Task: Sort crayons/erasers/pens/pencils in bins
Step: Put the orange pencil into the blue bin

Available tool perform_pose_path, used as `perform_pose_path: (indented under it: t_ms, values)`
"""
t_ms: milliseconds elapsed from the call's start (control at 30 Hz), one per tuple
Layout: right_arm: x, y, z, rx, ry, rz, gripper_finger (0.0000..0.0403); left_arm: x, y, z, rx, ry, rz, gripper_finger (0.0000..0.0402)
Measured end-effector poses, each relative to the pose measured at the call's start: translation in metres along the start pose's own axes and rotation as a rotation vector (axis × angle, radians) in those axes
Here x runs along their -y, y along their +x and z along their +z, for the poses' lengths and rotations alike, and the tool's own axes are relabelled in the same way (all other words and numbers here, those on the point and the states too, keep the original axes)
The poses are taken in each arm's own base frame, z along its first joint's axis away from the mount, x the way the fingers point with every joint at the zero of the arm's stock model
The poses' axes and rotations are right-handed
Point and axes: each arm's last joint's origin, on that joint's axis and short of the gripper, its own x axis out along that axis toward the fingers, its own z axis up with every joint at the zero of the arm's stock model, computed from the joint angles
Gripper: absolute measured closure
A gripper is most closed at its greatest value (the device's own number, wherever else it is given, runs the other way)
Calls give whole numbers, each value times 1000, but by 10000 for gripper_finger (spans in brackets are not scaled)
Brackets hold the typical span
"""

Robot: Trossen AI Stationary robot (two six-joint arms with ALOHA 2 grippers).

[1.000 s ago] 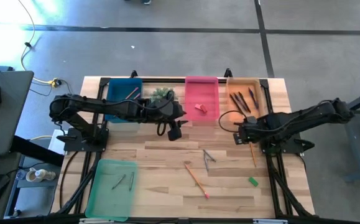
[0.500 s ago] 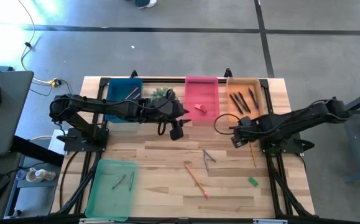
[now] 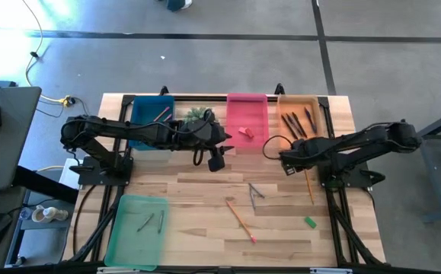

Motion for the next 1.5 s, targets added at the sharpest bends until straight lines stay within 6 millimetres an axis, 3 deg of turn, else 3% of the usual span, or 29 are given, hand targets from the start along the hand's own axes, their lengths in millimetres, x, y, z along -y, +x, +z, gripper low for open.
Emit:
perform_pose_path:
  t_ms: [700,1300,1500]
  values:
    - [-14,37,6,-114,-12,-251,281,0,0,-1,-14,30,0,243]
    - [-17,40,3,-233,-86,-195,283,0,0,-2,-19,30,0,243]
    - [-18,40,2,-269,-82,-176,313,0,0,-3,-32,32,0,243]
